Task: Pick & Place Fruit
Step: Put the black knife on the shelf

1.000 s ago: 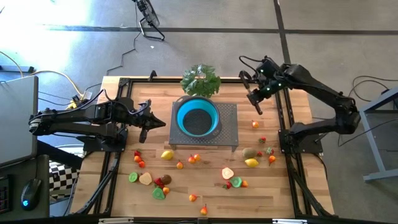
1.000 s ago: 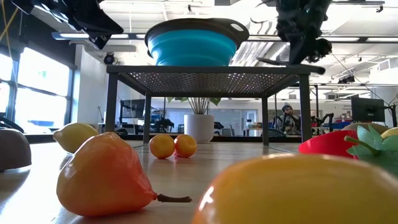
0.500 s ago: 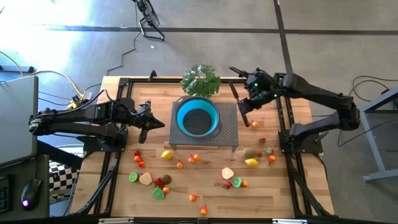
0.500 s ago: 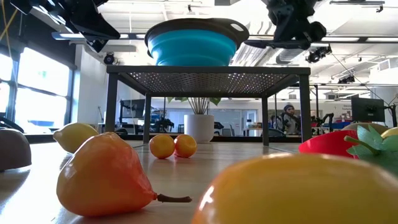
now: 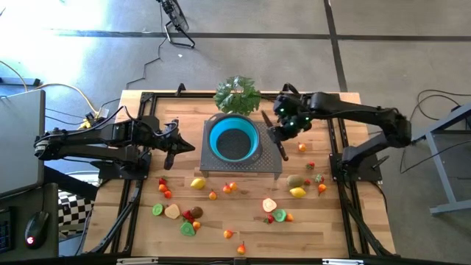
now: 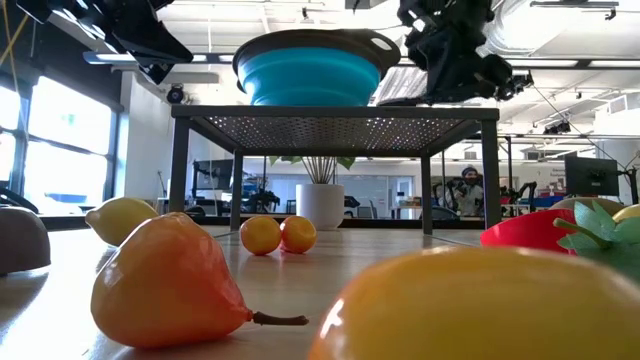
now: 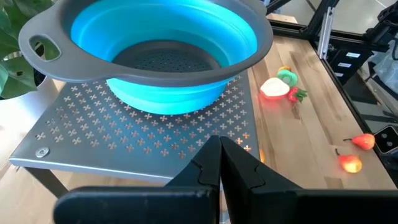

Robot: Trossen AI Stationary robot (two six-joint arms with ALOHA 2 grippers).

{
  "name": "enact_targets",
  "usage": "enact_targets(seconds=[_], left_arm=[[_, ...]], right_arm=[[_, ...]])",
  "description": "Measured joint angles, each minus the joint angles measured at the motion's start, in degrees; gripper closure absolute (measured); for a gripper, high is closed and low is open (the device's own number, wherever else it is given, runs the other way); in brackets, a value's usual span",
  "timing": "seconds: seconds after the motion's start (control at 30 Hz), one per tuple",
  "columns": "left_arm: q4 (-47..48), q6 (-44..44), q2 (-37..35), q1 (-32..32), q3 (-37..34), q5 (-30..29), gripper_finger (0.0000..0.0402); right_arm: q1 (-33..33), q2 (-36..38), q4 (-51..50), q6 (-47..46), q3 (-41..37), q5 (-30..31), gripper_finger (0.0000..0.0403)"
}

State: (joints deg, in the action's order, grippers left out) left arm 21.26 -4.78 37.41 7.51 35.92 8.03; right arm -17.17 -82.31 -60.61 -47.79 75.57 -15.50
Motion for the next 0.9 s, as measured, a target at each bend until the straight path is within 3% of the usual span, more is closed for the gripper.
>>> enact_targets(seconds=[0.17, 0.5, 0.9], left_arm=[[0.7, 0.0, 0.0, 0.0, 0.0, 0.0, 0.0402], [2.8, 0.0, 0.0, 0.0, 0.0, 0.0, 0.0402], [2.9, 0.0, 0.0, 0.0, 0.0, -0.1, 0.0402]], right_arm=[[1.1, -2.1, 1.2, -1.5, 0.0, -2.7, 0.0361], [1.8, -2.4, 3.5, -7.6, 0.0, -1.0, 0.0359], [1.0, -4.1, 2.8, -7.4, -0.1, -1.5, 0.0356]])
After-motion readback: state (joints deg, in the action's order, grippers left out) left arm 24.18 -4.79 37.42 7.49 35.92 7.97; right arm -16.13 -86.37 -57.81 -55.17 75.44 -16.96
